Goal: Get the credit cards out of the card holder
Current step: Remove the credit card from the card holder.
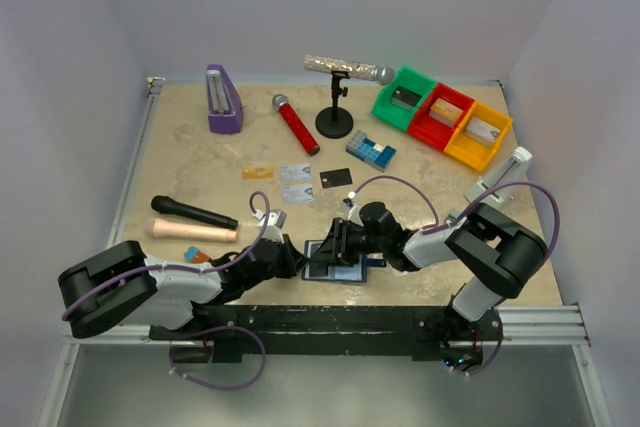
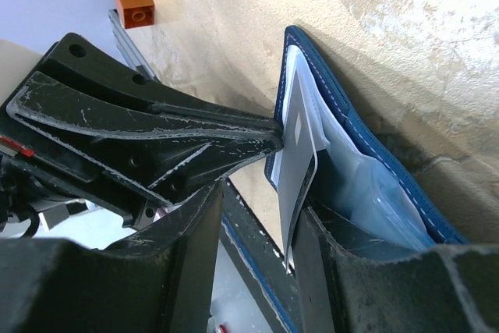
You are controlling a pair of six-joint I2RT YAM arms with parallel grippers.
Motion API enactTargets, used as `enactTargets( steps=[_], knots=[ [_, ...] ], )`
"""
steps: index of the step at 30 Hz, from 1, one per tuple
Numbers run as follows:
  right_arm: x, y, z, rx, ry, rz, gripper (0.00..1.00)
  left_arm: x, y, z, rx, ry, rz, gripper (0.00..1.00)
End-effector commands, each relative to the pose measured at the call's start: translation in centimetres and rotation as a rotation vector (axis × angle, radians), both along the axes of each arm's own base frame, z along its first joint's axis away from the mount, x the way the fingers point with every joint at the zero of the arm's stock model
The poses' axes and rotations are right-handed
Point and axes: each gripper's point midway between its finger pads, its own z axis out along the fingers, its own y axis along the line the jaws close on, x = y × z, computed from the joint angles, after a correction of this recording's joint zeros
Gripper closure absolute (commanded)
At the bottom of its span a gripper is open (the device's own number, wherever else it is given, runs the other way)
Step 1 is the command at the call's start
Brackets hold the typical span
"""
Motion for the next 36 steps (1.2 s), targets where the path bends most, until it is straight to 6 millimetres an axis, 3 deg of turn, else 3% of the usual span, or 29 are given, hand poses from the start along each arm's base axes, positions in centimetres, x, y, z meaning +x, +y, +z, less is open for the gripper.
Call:
enactTargets(
  steps=[1, 10, 17, 36],
  knots=[
    [0.1, 1.3, 3.1, 0.082, -0.062, 0.052, 0.57, -2.0, 1.7, -2.8, 0.093, 0.081, -0.024, 0.91],
    [-0.1, 0.6, 3.5, 0.043, -0.093, 0.064, 0.58, -1.9, 2.0, -2.6, 0.099, 0.08, -0.012, 0.84],
    [-0.3, 0.0, 3.9, 0.012, -0.113, 0.069, 0.59, -1.9, 2.0, -3.0, 0.115, 0.088, -0.017, 1.0],
    [-0.6, -1.0, 4.1, -0.027, -0.126, 0.061, 0.62, -2.1, 2.7, -4.1, 0.133, 0.11, 0.01, 1.0]
  ],
)
